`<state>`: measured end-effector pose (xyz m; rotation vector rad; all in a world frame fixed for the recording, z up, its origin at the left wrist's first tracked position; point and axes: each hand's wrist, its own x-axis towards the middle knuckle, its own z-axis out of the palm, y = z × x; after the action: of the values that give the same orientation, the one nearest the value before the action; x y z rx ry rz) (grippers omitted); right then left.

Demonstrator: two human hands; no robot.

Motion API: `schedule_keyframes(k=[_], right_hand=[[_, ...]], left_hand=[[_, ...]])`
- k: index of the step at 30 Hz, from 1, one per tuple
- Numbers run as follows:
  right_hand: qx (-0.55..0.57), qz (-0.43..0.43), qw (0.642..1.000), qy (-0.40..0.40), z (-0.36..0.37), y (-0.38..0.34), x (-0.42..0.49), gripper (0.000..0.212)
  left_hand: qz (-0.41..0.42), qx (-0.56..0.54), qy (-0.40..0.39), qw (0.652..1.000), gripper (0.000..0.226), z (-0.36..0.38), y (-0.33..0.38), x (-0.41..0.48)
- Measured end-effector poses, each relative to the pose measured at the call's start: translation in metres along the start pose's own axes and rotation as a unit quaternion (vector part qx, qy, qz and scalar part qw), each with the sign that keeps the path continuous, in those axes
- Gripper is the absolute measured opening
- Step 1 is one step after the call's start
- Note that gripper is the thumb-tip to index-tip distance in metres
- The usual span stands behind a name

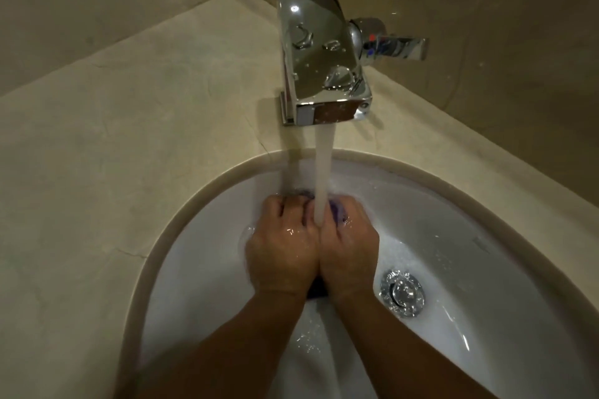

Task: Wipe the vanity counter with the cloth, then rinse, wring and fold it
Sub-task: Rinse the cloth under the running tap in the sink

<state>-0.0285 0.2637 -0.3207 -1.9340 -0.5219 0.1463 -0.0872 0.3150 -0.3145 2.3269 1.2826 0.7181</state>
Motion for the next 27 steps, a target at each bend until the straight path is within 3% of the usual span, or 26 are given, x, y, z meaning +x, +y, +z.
schedule_keyframes(k=[6, 9, 12, 15, 18, 20, 22, 23, 24, 25, 27], right_hand=[[-0.017, 0.053, 0.996, -0.069, -0.011, -0.007, 0.008, 0.012], [-0.007, 0.138, 0.984, -0.114, -0.021, -0.022, 0.015, 0.019], [0.064, 0.239, 0.967, -0.068, -0.029, -0.023, 0.016, 0.03], [0.222, 0.342, 0.912, -0.043, -0.037, -0.024, 0.007, 0.028], [0.351, 0.409, 0.841, -0.051, -0.041, -0.027, -0.001, 0.023], [0.427, 0.425, 0.796, -0.064, -0.041, -0.027, -0.006, 0.034], [0.49, 0.427, 0.758, -0.055, -0.04, -0.028, -0.004, 0.047], [0.494, 0.425, 0.758, -0.038, -0.037, -0.028, -0.002, 0.05], [0.465, 0.403, 0.788, -0.019, -0.035, -0.029, 0.001, 0.048], [0.397, 0.368, 0.841, 0.003, -0.032, -0.03, 0.003, 0.042], [0.232, 0.306, 0.923, 0.031, -0.027, -0.037, 0.003, 0.036]], left_hand=[[0.032, 0.015, -0.017, 0.999, 0.015, -0.002, 0.008, 0.004], [-0.08, -0.155, -0.093, 0.98, 0.015, -0.016, 0.014, 0.002], [-0.217, -0.366, -0.118, 0.897, 0.013, -0.028, 0.009, 0.0], [-0.321, -0.472, -0.146, 0.808, 0.039, -0.037, 0.0, -0.001], [-0.352, -0.474, -0.165, 0.79, 0.026, -0.043, 0.006, -0.005], [-0.344, -0.48, -0.188, 0.785, 0.013, -0.044, 0.01, -0.005], [-0.333, -0.522, -0.226, 0.752, 0.016, -0.049, 0.016, -0.002], [-0.331, -0.55, -0.244, 0.727, 0.022, -0.053, 0.02, 0.001], [-0.33, -0.57, -0.257, 0.707, 0.027, -0.054, 0.023, 0.004], [-0.324, -0.58, -0.262, 0.7, 0.03, -0.055, 0.025, 0.006], [-0.294, -0.568, -0.24, 0.73, 0.029, -0.051, 0.028, 0.007]])
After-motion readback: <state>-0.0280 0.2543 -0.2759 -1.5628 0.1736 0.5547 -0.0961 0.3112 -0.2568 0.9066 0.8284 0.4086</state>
